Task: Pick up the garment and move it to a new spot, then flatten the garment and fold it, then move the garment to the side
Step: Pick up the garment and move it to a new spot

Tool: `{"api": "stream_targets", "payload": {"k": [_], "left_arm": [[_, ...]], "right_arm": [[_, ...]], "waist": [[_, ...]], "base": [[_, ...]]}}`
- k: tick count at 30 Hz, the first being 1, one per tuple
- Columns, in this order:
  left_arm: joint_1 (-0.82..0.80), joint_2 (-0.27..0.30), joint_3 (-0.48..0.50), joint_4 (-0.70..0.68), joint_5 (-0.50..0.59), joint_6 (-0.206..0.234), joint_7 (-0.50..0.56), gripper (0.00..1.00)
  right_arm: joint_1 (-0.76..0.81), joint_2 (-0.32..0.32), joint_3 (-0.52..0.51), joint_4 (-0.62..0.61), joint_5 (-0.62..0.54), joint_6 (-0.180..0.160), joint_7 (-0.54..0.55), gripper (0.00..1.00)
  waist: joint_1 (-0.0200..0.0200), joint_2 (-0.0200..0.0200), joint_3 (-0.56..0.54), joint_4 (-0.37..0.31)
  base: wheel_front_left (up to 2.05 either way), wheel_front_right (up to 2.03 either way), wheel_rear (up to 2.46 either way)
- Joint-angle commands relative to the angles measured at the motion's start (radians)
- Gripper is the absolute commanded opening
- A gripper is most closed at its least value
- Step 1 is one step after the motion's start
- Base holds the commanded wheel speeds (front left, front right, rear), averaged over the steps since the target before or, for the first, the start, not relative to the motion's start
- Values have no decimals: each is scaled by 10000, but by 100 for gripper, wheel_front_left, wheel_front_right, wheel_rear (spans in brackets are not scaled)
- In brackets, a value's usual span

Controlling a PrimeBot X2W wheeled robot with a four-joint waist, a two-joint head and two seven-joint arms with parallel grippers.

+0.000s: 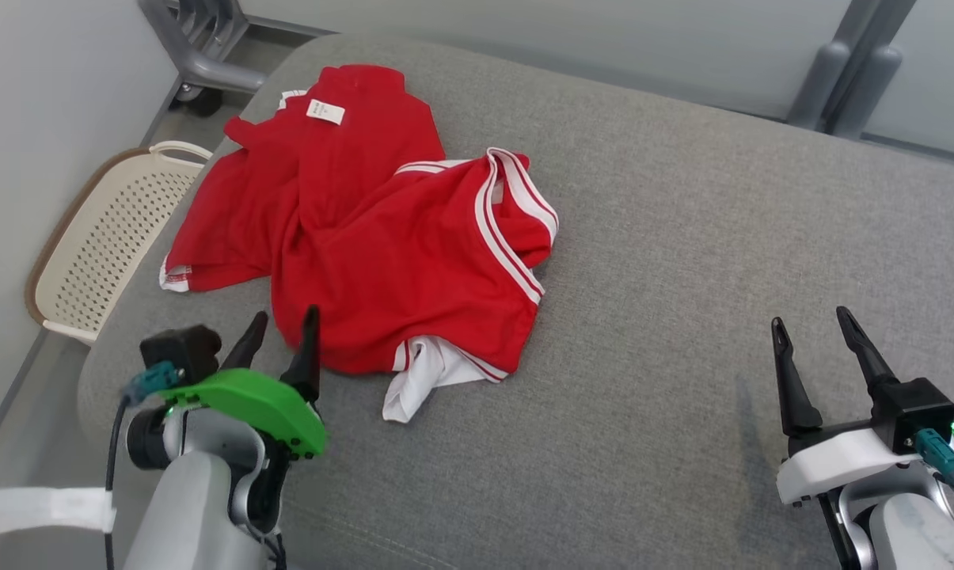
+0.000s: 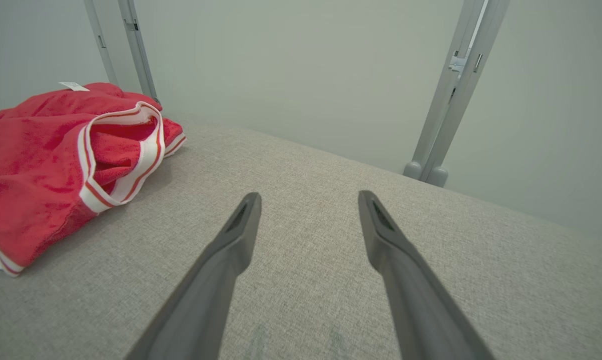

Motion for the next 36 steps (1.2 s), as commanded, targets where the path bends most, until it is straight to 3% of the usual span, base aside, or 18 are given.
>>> {"api": "stream_targets", "payload": {"k": [1,8,17,18,19,26,36], "left_arm": [[-215,8,-110,70,-317,-26,259,100],[-1182,544,-586,941,-577,194,2020,100],[-1775,522,-707,2255,-1050,76,2518,100],[-1777,514,-774,2375,-1083,54,2566,34],[-1761,527,-878,2465,-1089,37,2652,0],[-1336,894,-1605,1669,-1205,-35,3057,0],[-299,1548,-2606,-2716,-1222,69,3983,0]], "right_arm": [[-156,-74,18,-12,-51,1,-32,100],[-604,-44,171,61,-112,1,-32,100],[-843,-3,163,134,-33,1,-32,100],[-866,15,157,140,-24,1,-32,100],[-880,32,155,155,-3,1,-32,100],[-628,156,6,197,143,1,-32,100],[-165,428,-127,185,354,1,-32,100]], "waist": [[0,63,770,-387],[0,63,1215,-762],[0,63,1422,-1123],[0,63,1414,-1154],[0,63,1394,-1190],[0,63,1005,-1345],[0,63,317,-1513]], "base": [[0,0,0],[0,0,0],[0,0,0],[0,0,0],[0,0,0],[0,0,0],[0,0,0]]}}
